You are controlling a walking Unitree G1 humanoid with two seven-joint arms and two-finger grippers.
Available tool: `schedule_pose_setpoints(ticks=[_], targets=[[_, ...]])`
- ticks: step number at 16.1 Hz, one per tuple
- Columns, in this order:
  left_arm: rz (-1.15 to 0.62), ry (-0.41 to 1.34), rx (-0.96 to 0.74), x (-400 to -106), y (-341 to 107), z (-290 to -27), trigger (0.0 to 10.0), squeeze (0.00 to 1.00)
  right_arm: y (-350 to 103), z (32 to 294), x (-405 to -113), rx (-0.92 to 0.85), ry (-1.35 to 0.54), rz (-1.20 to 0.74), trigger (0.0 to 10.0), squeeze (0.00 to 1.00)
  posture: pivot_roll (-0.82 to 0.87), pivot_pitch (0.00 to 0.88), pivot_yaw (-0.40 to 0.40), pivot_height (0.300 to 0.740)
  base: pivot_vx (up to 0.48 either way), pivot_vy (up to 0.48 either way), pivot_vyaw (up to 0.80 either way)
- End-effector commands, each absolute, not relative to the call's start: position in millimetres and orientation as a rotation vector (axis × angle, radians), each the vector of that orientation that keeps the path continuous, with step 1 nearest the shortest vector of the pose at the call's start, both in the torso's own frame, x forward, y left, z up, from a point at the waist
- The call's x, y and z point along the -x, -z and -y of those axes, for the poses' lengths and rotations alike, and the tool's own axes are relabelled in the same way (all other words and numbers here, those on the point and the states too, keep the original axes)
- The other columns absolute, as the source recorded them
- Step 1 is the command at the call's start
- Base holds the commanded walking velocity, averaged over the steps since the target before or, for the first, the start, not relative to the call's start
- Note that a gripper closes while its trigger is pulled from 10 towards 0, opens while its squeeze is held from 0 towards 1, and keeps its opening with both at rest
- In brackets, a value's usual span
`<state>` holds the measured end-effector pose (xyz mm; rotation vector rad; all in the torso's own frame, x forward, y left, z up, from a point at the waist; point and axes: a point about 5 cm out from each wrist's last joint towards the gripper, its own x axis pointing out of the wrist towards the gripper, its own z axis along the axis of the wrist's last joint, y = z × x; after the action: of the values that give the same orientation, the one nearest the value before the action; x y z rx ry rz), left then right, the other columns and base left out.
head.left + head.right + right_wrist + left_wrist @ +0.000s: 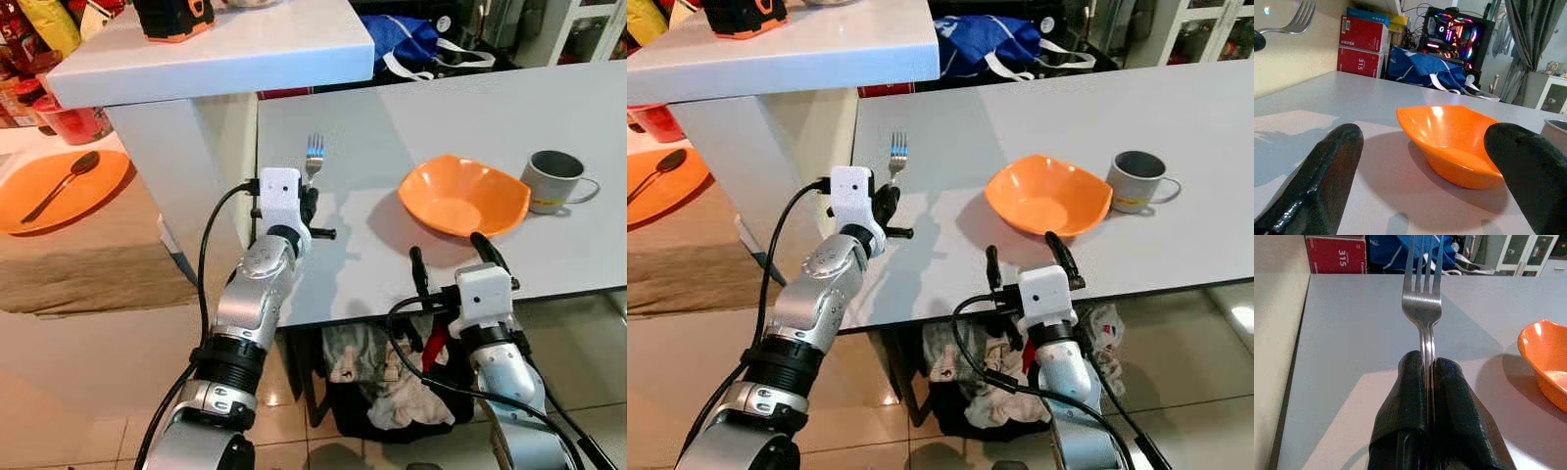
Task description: Setting the table
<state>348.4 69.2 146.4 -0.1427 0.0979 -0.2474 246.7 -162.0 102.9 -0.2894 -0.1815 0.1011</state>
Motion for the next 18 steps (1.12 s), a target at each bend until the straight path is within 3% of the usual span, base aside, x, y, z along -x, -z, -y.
schedule_pose_setpoints(ticks=[1, 7, 18], targets=[[-0.049, 0.230, 0.138, -352, -159, -71, 0.0, 0.00, -108, 160, -247, 0.286, -0.106, 0.202, 10.0, 0.00, -0.21, 0.000, 0.135, 0.736, 0.000, -0.469, 0.00], [-0.040, 0.228, 0.164, -352, -159, -70, 0.0, 0.00, -105, 162, -246, 0.299, -0.107, 0.188, 10.0, 0.00, -0.21, 0.000, 0.133, 0.736, 0.141, -0.401, 0.36], [-0.188, 0.151, 0.259, -363, -149, -68, 0.0, 0.00, -103, 163, -245, 0.311, -0.132, 0.175, 10.0, 0.00, -0.21, 0.000, 0.117, 0.736, 0.000, 0.000, 0.00]])
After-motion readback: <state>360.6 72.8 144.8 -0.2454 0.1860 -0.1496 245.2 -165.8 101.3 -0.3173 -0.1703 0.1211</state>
